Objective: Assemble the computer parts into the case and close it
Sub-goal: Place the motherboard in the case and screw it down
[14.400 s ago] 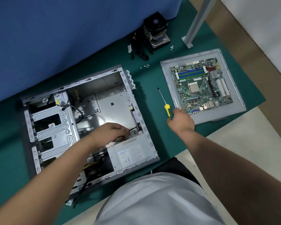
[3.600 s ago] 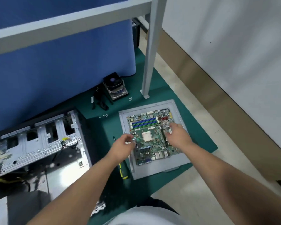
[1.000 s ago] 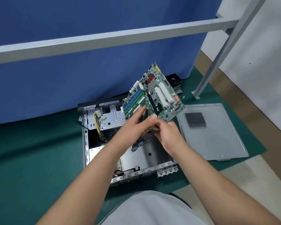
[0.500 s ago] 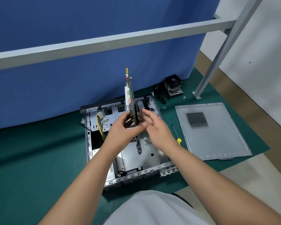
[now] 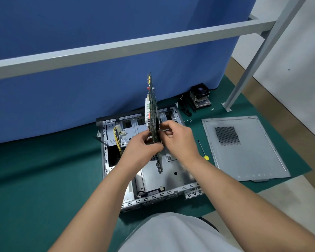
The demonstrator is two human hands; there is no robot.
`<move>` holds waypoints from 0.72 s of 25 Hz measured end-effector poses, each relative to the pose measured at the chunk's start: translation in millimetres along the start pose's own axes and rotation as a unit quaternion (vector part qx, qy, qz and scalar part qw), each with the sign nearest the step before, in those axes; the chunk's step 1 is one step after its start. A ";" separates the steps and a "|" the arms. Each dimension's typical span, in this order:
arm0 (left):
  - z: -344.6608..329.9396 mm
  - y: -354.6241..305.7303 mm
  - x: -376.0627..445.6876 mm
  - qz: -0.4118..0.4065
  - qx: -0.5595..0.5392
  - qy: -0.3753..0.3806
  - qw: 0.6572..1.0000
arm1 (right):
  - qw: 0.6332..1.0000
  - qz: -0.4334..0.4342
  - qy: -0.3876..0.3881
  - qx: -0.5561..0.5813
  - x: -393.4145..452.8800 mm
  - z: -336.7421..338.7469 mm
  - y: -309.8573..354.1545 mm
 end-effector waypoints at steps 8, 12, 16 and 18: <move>-4.9 -8.6 2.6 0.042 0.013 0.013 0.999 | 0.999 0.007 -0.023 -0.022 0.9 2.5 -1.0; -4.7 -13.0 2.9 0.050 0.019 0.026 0.998 | 0.999 0.004 -0.022 -0.022 1.2 3.7 -0.2; -4.7 -13.6 3.1 0.060 0.020 0.034 0.997 | 0.998 0.016 -0.027 -0.045 -0.1 2.4 3.8; -4.4 -13.5 3.3 0.064 0.019 0.029 0.997 | 0.998 0.021 -0.029 -0.058 0.1 1.6 6.1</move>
Point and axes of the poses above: each hand's wrist, its own x-axis towards the middle knuckle, its own z-axis out of the back of the hand, y = z × x, the point moved 5 cm from there along x, towards the middle knuckle, and after that the axes turned 12 degrees about y, right-handed, at the moved point
